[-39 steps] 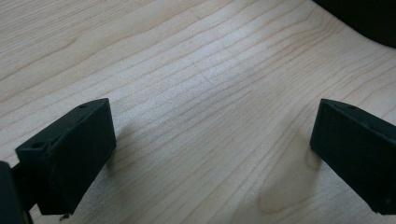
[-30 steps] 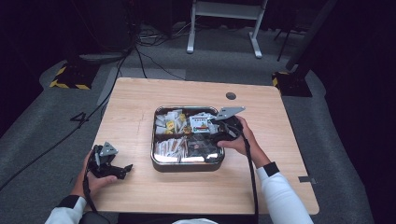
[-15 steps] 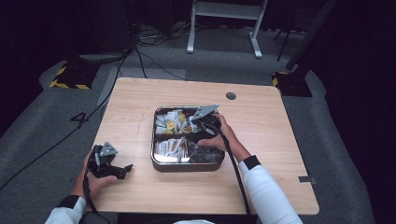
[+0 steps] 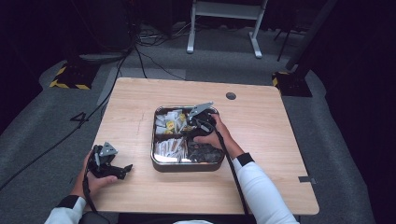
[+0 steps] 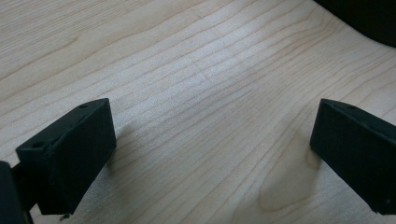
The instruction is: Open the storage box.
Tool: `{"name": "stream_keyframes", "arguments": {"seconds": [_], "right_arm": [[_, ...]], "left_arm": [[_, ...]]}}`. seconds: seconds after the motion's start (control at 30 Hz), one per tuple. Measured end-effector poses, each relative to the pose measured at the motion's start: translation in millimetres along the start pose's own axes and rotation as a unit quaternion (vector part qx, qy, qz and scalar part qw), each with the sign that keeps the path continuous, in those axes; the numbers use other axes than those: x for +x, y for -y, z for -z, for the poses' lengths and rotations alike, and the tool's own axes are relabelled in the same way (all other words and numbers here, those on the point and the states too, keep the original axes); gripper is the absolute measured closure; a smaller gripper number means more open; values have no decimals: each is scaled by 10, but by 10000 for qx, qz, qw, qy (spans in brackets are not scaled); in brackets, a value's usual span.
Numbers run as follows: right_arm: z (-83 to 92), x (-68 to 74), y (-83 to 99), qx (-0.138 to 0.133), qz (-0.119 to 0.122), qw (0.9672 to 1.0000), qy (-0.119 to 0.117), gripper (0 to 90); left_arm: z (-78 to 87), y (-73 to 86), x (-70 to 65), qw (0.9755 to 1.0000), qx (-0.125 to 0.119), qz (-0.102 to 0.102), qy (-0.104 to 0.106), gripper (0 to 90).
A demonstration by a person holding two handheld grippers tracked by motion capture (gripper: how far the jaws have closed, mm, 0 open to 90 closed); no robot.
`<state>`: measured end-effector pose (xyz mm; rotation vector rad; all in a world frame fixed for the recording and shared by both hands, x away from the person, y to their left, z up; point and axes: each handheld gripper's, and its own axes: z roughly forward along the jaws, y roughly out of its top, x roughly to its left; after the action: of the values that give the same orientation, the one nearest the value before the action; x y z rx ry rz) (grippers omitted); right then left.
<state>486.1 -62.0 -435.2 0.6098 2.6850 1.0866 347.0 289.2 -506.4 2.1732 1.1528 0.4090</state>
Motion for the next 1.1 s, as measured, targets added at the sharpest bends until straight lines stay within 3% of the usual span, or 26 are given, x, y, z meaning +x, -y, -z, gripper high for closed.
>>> {"name": "stream_keyframes", "arguments": {"seconds": [0.13, 0.8, 1.1], "right_arm": [[8, 27, -4, -3, 80, 9999, -151, 589], [62, 83, -45, 27, 119, 9999, 29, 596], [199, 79, -122, -184, 93, 9998, 49, 596]], "left_arm": [[0, 0, 1, 10000, -1, -11, -5, 5], [-1, 0, 3, 10000, -8, -21, 7, 5], [-2, 0, 3, 10000, -11, -22, 7, 5]]}}
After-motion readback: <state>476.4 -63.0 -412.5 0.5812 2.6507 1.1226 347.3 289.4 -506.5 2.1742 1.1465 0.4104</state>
